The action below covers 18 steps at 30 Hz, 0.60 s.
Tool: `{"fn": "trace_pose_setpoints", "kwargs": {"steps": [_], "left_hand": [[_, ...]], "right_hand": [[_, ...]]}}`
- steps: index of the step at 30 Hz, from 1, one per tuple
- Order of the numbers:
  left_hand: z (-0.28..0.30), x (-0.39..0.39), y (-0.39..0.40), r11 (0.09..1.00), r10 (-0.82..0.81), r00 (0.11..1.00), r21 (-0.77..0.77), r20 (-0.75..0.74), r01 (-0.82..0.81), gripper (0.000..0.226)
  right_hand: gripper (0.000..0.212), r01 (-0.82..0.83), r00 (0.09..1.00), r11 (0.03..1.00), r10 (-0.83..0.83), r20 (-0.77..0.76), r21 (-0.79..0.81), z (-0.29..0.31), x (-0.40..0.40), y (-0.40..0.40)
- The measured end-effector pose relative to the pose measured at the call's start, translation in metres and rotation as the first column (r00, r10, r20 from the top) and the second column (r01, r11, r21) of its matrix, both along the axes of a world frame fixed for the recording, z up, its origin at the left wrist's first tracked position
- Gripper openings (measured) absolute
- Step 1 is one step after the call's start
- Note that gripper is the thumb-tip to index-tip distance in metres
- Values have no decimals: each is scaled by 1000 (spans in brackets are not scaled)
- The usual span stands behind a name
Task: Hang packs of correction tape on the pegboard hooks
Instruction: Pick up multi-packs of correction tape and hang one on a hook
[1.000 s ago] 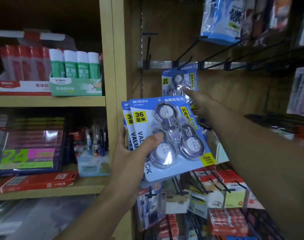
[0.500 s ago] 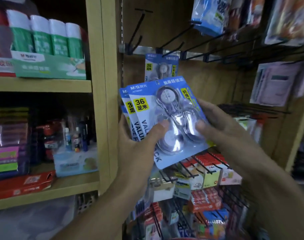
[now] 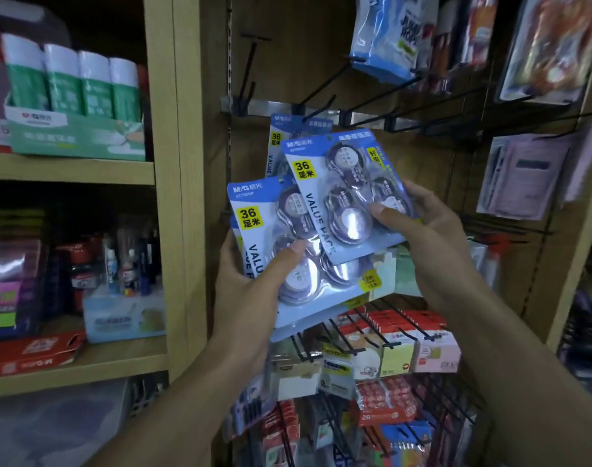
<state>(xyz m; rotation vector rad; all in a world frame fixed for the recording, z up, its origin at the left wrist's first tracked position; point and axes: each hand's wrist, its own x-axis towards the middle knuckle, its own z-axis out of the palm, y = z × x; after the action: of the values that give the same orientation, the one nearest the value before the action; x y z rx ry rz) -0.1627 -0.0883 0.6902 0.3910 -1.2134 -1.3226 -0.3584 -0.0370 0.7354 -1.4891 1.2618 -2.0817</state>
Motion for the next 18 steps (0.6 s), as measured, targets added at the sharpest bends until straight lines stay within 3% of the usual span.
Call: {"fn": "trace_pose_setpoints", "kwargs": {"steps": [4, 8, 13, 18], "left_hand": [[2, -2, 2, 1000, 19, 1000, -3, 10, -19, 66], [4, 2, 3, 999, 40, 999, -12, 23, -40, 58], [9, 7, 7, 996, 76, 997, -45, 33, -75, 56], [2, 9, 10, 992, 124, 992, -19, 10, -124, 55]], "right_hand": [[77, -90, 994, 992, 95, 46, -88, 21, -13, -23], [61, -50, 992, 985, 68, 104, -167, 39, -17, -55], [80, 4, 998, 977, 10, 65, -213, 41, -14, -71], [53, -46, 992, 988, 62, 106, -150, 38, -10, -70]]}}
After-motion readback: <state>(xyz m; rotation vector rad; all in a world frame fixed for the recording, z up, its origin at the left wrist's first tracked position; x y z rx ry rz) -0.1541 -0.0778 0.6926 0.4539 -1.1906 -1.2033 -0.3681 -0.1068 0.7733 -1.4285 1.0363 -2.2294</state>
